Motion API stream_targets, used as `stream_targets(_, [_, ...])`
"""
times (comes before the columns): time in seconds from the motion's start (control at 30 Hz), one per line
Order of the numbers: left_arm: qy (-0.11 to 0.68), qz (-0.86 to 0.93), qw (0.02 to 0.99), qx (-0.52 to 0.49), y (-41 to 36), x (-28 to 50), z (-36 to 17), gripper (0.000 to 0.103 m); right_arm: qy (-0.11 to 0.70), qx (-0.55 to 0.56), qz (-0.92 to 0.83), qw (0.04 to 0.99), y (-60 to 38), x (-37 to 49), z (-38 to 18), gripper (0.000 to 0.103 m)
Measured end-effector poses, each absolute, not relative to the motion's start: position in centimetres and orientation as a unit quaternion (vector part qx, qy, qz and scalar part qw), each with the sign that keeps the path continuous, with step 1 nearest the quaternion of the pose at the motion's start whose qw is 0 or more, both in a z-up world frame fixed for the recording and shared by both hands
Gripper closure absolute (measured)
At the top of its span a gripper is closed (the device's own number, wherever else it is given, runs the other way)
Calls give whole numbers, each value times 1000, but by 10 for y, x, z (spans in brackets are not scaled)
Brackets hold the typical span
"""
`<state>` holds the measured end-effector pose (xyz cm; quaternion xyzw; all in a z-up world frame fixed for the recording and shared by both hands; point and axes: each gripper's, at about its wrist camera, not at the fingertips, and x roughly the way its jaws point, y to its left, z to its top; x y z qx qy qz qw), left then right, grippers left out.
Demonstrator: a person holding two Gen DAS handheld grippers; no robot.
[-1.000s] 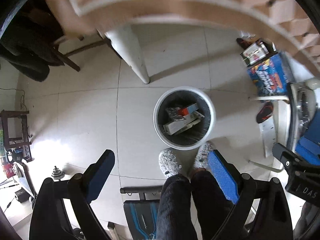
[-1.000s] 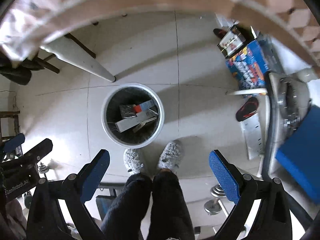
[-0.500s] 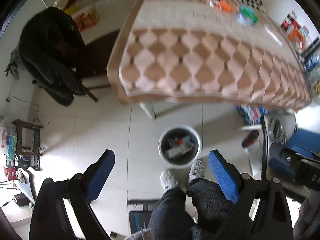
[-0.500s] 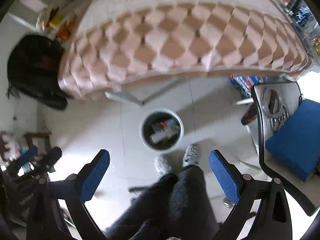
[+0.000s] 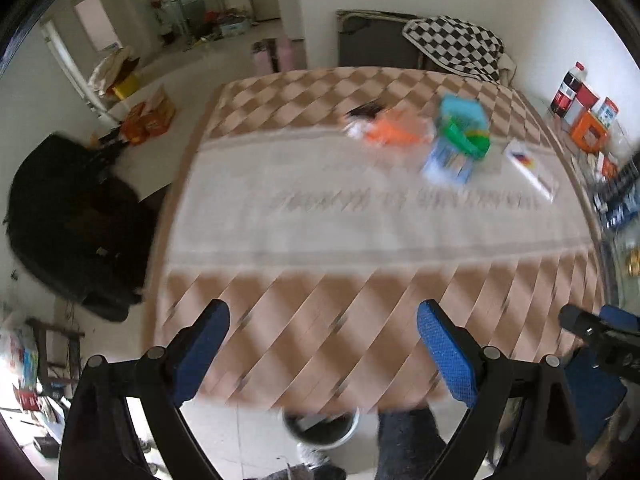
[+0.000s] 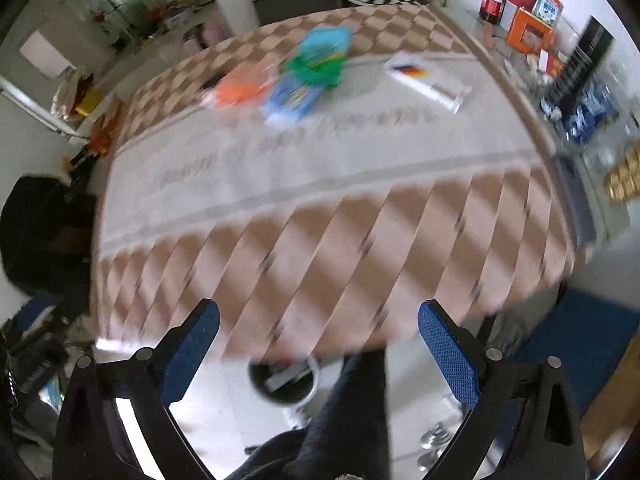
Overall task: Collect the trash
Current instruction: 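Grasp the blue-green rice bag with the left gripper while the right grasps the striped medicine box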
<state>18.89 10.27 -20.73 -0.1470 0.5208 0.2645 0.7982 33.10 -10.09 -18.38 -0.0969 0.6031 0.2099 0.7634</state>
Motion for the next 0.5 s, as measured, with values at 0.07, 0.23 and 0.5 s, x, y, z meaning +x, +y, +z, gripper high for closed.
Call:
stream_targets(0.07, [535, 253, 793, -142, 104, 247, -209, 7, 609, -105, 202, 760, -103, 397, -194, 2])
stream_targets(0.23, [580, 247, 769, -106, 107, 372, -233, 7, 634, -171, 173, 734, -95, 535, -233, 2])
stream_targets(0.5, [632, 215, 736, -112, 109, 484, -294, 7, 653, -308, 219, 657, -52, 654, -323, 2])
